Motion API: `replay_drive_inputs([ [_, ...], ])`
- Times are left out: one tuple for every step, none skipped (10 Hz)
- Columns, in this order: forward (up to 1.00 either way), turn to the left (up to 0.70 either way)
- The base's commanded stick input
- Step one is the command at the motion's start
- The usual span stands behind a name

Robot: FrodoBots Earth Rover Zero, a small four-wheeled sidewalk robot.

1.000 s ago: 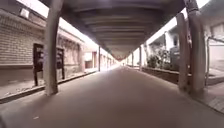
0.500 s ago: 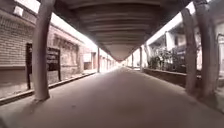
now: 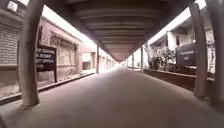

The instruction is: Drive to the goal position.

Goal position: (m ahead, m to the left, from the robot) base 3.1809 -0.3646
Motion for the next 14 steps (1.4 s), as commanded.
replay_drive_inputs([
  [0.7,0.0],
  [0.7,0.0],
  [0.7,0.0],
  [0.7,0.0],
  [0.7,0.0],
  [0.7,0.0],
  [0.7,0.0],
  [0.7,0.0],
  [0.7,0.0],
  [0.7,0.0],
  [0.7,0.0],
  [0.7,0.0],
  [0.7,0.0],
  [0.7,0.0],
])
